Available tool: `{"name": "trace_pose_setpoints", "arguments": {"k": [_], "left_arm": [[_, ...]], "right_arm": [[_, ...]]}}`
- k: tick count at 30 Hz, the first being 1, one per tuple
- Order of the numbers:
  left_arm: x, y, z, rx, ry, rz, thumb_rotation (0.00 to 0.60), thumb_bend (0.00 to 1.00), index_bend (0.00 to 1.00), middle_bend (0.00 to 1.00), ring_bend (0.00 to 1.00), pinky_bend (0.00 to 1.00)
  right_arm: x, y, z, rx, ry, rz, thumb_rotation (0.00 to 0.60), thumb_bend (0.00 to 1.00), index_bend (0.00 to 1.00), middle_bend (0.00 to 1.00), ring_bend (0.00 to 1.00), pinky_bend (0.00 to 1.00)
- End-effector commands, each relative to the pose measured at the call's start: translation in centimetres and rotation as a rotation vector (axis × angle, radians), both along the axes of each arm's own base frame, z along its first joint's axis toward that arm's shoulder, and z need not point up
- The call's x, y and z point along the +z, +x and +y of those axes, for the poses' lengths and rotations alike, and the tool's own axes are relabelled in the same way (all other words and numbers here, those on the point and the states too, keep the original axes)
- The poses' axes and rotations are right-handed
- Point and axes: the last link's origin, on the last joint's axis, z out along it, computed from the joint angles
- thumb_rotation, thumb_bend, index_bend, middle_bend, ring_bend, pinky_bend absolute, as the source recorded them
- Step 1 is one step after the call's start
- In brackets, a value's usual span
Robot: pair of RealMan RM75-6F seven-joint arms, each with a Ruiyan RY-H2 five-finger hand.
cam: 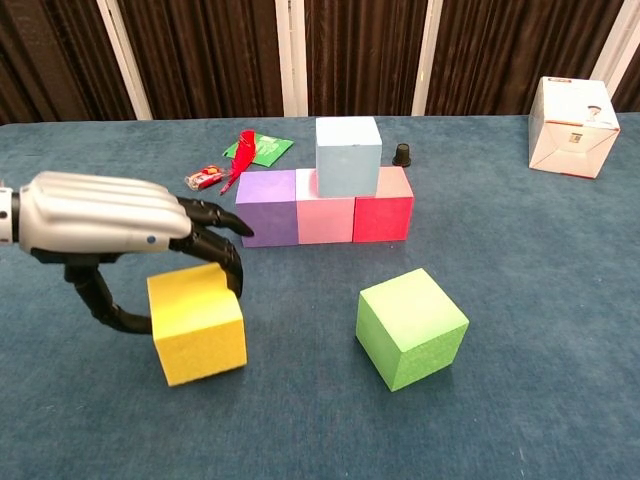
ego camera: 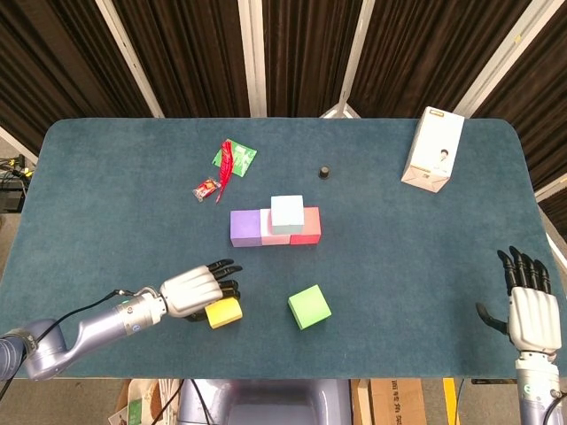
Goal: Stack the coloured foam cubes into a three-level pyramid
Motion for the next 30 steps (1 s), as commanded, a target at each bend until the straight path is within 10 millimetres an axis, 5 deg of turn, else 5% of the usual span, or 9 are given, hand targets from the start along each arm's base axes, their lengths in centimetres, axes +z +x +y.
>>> {"name": "trace_pose_setpoints", "arguments": {"k": [1, 10, 19, 30], "left_arm": [[1.1, 0.1, 0.4, 0.042, 0.034, -0.017, 0.6, 0.47, 0.33, 0.33, 0.0, 0.0], [4.3, -0.4, 0.1, 0.18, 0.091, -0.013, 0.6, 0.47, 0.33, 0.34, 0.0, 0.0], [9.5, -2.1, -2.1, 0.321, 0.238, 0.024, 0.6, 0.47, 0.33, 0.35, 0.0, 0.0], [12.8, -7.4, -1.4, 0.56, 0.529, 0.0, 0.6, 0.47, 0.33, 0.33, 0.0, 0.0]], "right_arm": [[0.1, 0.5, 0.4, 0.033, 0.015, 0.033, 0.6, 0.25, 0.11, 0.08, 0.0, 0.0], [0.5, 1.0, 0.5, 0.129, 0.013, 0.065, 0.6, 0.25, 0.11, 0.08, 0.0, 0.0], [0.7, 0.7, 0.5, 0.126, 0.005, 0.058, 0.6, 0.25, 0.11, 0.08, 0.0, 0.0], [0.6, 0.6, 0.5, 0.125, 0.02, 0.032, 0.6, 0.25, 0.11, 0.08, 0.0, 0.0]]}}
